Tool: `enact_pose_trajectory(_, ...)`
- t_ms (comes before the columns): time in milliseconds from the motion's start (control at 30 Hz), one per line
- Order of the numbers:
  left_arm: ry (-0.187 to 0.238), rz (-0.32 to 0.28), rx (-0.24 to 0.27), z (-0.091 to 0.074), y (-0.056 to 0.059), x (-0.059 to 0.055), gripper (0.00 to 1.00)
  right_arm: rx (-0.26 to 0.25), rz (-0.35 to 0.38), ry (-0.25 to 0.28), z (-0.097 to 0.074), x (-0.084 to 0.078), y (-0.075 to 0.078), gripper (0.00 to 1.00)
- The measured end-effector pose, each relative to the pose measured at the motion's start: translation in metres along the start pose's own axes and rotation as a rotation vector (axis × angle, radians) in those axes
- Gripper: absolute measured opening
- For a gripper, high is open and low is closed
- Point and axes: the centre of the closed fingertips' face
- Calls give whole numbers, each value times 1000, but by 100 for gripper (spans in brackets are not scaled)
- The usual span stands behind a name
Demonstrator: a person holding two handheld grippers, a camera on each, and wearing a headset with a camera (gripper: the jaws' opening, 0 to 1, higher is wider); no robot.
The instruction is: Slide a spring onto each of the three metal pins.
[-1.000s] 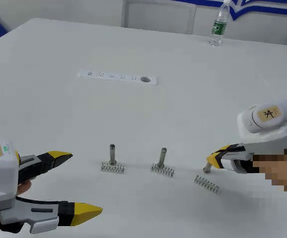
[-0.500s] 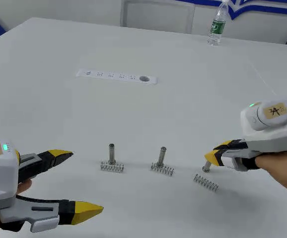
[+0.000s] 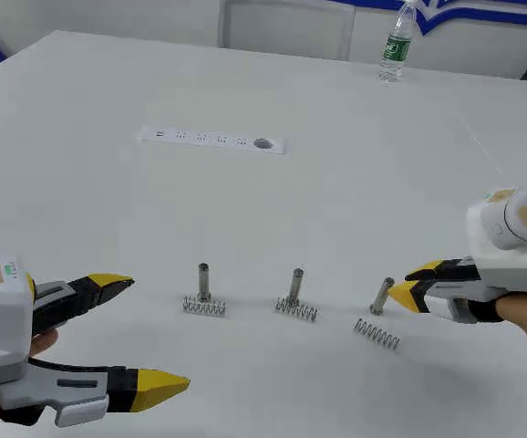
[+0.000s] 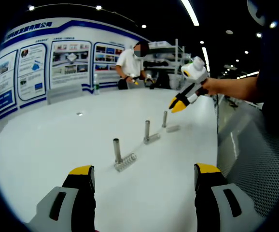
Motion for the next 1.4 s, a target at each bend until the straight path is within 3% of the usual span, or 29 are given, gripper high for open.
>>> enact_pose_trajectory(400, -2, 0, -4, 1, 1, 0, 86, 51, -22, -54, 10, -19, -16, 18)
enact_pose_trajectory(733, -4, -1, -1, -1, 1, -1, 86, 110, -72, -103, 32, -18, -33, 18)
enact_pose_trajectory(1400, -11, -10, 2, -1, 1, -5, 86, 162, -167, -251, 58, -30, -35, 15)
Point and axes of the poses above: the centre of the closed fingertips' face, and the gripper's own axes: z roughly forward along the fingers, y roughly to its right, x roughly out of its top, and after that the axes turned 4 degrees about x, right-handed
